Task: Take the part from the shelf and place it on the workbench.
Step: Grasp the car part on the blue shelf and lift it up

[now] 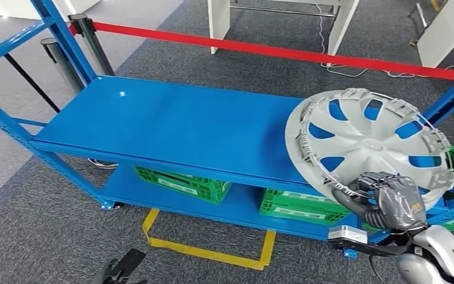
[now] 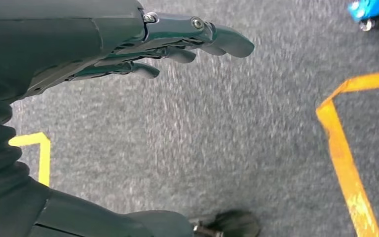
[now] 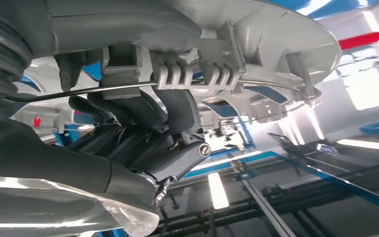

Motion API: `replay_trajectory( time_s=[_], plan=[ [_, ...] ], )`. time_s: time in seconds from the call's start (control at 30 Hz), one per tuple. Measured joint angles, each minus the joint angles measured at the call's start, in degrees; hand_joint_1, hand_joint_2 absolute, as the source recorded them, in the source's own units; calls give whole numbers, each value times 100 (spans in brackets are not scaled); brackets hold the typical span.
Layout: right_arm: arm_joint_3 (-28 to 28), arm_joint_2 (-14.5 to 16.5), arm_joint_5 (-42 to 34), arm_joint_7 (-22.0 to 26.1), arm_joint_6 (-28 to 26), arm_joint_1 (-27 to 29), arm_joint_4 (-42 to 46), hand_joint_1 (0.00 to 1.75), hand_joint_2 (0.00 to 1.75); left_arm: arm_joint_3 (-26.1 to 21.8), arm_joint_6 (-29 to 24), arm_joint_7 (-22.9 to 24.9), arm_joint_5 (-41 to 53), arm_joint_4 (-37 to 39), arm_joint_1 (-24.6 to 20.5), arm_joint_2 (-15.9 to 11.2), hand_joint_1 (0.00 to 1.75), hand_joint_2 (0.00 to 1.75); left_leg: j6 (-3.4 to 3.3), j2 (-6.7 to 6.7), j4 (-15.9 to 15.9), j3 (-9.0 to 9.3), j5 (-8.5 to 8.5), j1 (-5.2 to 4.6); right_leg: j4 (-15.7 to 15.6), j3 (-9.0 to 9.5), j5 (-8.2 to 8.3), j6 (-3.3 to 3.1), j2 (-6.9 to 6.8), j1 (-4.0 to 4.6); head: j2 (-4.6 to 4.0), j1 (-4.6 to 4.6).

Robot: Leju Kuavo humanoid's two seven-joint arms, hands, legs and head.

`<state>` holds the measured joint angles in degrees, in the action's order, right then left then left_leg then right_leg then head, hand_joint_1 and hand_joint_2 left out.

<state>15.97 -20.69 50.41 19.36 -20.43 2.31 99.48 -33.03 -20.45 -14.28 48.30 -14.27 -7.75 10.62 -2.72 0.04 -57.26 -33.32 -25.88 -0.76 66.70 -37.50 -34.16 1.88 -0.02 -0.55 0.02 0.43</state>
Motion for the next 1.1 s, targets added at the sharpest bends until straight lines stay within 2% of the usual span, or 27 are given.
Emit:
replay_trajectory(
  time_s=[0.03, 0.07, 0.1, 0.13, 0.2, 0.23, 0.27, 0.33, 0.37, 0.4, 0.43, 0.47, 0.53, 0.57, 0.6, 0.63, 0.67, 0.7, 0.77, 0.8, 0.87, 0.9, 0.93, 0.97, 1.03, 1.07, 1.1],
  plan=[
    [7, 19, -92, 75, 1, 25, 45, 175, 175, 1, 25, 3, 0, 0, 4, 6, 0, 175, -6, 2, -6, -58, 38, 1, 365, -99, -215, 18, -1, -7, 0, 9],
    [16, 38, -151, 132, 1, 58, 91, 175, 175, 0, 43, 5, 0, 0, 10, 11, 0, 175, 0, 5, -12, -117, 78, 3, 640, -157, -330, 38, -2, -13, 0, 13],
    [25, 55, -185, 167, 2, 94, 138, 175, 175, -1, 53, 5, 0, 0, 16, 14, 0, 175, 11, 8, -16, -173, 118, 8, 743, -132, -333, 57, -4, -22, 0, 12],
    [32, 68, -204, 186, 2, 121, 179, 175, 175, -2, 61, 5, 0, 0, 18, 14, 0, 175, 26, 9, -24, -226, 156, 17, 625, 0, -228, 78, -6, -33, 0, 13],
    [36, 85, -221, 192, 3, 142, 241, 175, 175, -3, 73, 5, 0, 0, 17, 16, 0, 175, 81, 8, -68, -336, 222, 41, -138, 519, 51, 135, -13, -67, 0, 14],
    [36, 94, -228, 191, 4, 147, 266, 175, 175, -3, 76, 5, 0, 0, 16, 15, 0, 175, 115, 5, -99, -386, 251, 45, -517, 768, 127, 130, -6, -68, 0, 16],
    [36, 103, -233, 189, 4, 154, 289, 175, 175, -3, 79, 5, 0, 0, 16, 15, 0, 175, 152, 0, -128, -423, 283, 43, -779, 916, 151, 109, 1, -66, 0, 21],
    [37, 121, -240, 191, 5, 171, 329, 175, 175, -4, 80, 5, 0, 0, 18, 11, 0, 175, 217, -10, -150, -463, 357, 34, -880, 946, 157, 4, 26, -40, 0, 25],
    [37, 130, -241, 192, 6, 177, 344, 175, 175, -4, 80, 6, 0, 0, 22, 8, 0, 175, 247, -14, -153, -477, 389, 36, -868, 880, 182, -43, 24, -45, 0, 25],
    [38, 138, -245, 194, 8, 178, 357, 175, 175, -4, 80, 6, 0, 0, 26, 4, 0, 175, 277, -17, -185, -508, 344, 43, -853, 845, 223, -92, 19, -46, 0, 21],
    [38, 146, -250, 195, 10, 180, 370, 175, 175, -4, 80, 5, 0, 0, 33, 1, 0, 175, 307, -20, -289, -553, 201, 49, -847, 805, 275, -142, 9, -52, 0, 18],
    [38, 151, -257, 199, 12, 183, 384, 175, 175, -5, 81, 7, -1, 0, 39, -2, 0, 175, 337, -21, -501, -614, -46, 58, -844, 741, 332, -185, 0, -56, 0, 10],
    [38, 158, -286, 221, 14, 197, 417, 175, 175, -6, 87, 9, -2, 0, 46, -2, 0, 175, 374, -20, -1192, -749, -633, 67, -835, 629, 439, -233, -9, -40, 0, 0],
    [38, 164, -321, 243, 14, 214, 438, 175, 175, -6, 99, 9, -5, 0, 46, -2, 0, 175, 377, -19, -1529, -782, -806, 69, -830, 560, 492, -240, -13, -26, 0, -4],
    [38, 175, -380, 275, 14, 239, 467, 175, 175, -6, 118, 7, -8, 0, 46, -1, 0, 175, 365, -20, -1735, -757, -844, 68, -826, 489, 542, -246, -18, -8, 0, -4],
    [38, 192, -456, 314, 13, 272, 502, 175, 175, -6, 140, 5, -14, 0, 47, -1, 0, 175, 337, -20, -1758, -651, -766, 63, -822, 418, 592, -252, -22, 15, 0, -7],
    [39, 214, -536, 355, 12, 307, 545, 175, 175, -6, 163, 3, -21, 0, 48, -1, 0, 175, 288, -22, -1580, -460, -623, 51, -819, 352, 640, -256, -21, 40, 0, -5],
    [39, 239, -610, 395, 11, 341, 591, 175, 175, -7, 182, 1, -29, 0, 48, -6, 0, 175, 220, -29, -1243, -194, -490, 26, -817, 300, 686, -260, -20, 56, 0, -4],
    [39, 292, -707, 453, 10, 402, 675, 175, 175, -7, 211, 1, -43, 0, 45, -27, 0, 175, 86, -36, -411, 368, -442, -41, -816, 233, 767, -242, -18, 80, 0, 0],
    [38, 316, -738, 475, 10, 429, 704, 175, 175, -7, 221, 1, -46, 0, 44, -38, 0, 175, 50, -39, -121, 542, -474, -75, -821, 212, 812, -217, -22, 72, 0, -1],
    [37, 357, -781, 510, 10, 482, 749, 175, 175, -7, 245, 10, -48, 1, 55, -43, 0, 175, 32, -35, 119, 627, -462, -108, -840, 168, 902, -143, -31, 43, 0, -1],
    [36, 374, -805, 527, 10, 510, 768, 175, 175, -8, 258, 16, -48, 1, 64, -41, 0, 175, 20, -23, 154, 598, -398, -110, -835, 138, 893, -111, -26, 30, 0, -3],
    [34, 387, -829, 542, 10, 541, 786, 175, 175, -9, 272, 23, -50, 2, 72, -42, 0, 175, -4, -11, 189, 559, -329, -100, -772, 81, 786, -84, -18, 26, 0, 2],
    [32, 397, -852, 557, 10, 570, 798, 175, 175, -11, 287, 29, -52, 2, 78, -44, 0, 175, -25, 2, 218, 506, -260, -85, -609, 7, 581, -64, -11, 25, 0, 12],
    [29, 421, -888, 577, 10, 613, 806, 175, 175, -16, 322, 36, -57, 2, 78, -49, 0, 175, -52, 15, 208, 356, -148, -74, 28, -181, 35, -22, -6, 7, 0, 30],
    [29, 432, -899, 583, 10, 629, 807, 175, 175, -17, 337, 36, -57, 2, 78, -46, 0, 175, -49, 21, 190, 272, -93, -71, 391, -244, -136, 2, -7, -3, 0, 34],
    [28, 441, -910, 587, 11, 644, 807, 175, 175, -17, 347, 37, -57, 2, 77, -42, 0, 175, -41, 27, 170, 185, -39, -66, 647, -256, -171, 26, -7, -12, 0, 34]
  ],
)
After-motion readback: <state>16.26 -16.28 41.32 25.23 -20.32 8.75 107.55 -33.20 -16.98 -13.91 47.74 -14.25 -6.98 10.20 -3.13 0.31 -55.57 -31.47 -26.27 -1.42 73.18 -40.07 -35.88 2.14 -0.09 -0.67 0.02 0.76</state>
